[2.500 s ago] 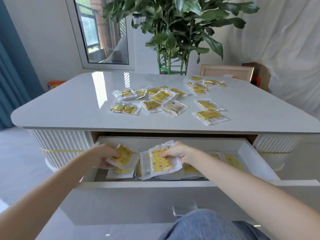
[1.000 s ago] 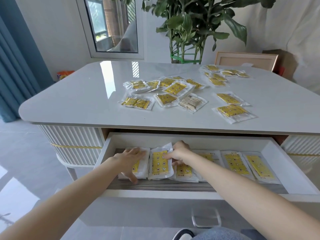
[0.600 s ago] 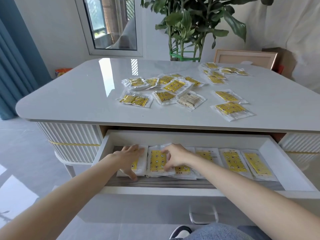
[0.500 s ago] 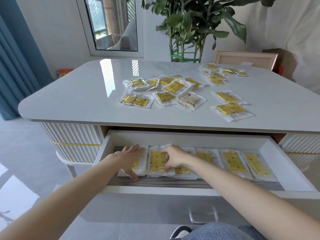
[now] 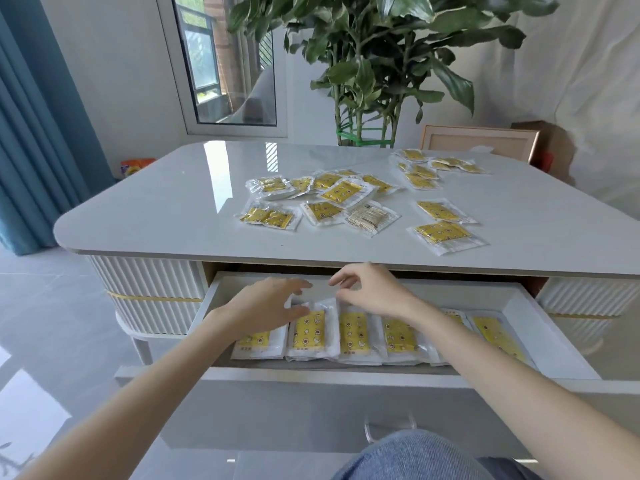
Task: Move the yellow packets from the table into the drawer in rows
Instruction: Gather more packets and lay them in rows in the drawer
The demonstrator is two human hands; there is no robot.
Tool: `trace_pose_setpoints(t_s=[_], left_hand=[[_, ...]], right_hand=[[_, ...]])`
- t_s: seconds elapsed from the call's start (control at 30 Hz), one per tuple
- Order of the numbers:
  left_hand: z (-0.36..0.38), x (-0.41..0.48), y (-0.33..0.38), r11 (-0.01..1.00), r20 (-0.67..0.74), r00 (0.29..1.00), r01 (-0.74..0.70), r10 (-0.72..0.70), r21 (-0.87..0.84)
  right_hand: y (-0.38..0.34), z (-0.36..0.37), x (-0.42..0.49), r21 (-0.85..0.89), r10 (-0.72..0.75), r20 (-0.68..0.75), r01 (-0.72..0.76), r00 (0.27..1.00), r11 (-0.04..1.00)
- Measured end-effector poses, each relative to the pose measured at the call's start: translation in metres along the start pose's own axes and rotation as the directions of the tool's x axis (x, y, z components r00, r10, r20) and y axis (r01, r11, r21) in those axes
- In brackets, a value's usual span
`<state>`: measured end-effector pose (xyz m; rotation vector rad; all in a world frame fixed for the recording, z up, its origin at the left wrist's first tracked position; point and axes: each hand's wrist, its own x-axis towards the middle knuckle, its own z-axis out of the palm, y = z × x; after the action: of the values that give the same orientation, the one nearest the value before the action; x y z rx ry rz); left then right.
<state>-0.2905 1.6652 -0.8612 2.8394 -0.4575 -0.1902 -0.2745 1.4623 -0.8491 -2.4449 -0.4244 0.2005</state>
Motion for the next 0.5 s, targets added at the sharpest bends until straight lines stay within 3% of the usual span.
trace_pose_setpoints(t_s=[0.17,0.37,0.5], left_hand=[[-0.035,0.002,0.042,0.994,-0.144,0.986,-0.088,0.078,-0.063],[-0.064,0.047,0.078,0.988,-0.220,0.966,-0.148,0.134,-0.048],[-0.068,0.093,0.091,0.989,-0.265,0.957,-0.138,0.117,-0.061]], right_hand=[[0.012,-0.053,-0.021,0.065,0.038,-0.189,-0.026,0.981,0.998],[0.047,-0.105,-0.021,0.099,0.135,-0.387,-0.105,0.912,0.990],[0.079,-0.121,-0.004,0.055,0.199,-0.411,-0.194,0.890,0.980]])
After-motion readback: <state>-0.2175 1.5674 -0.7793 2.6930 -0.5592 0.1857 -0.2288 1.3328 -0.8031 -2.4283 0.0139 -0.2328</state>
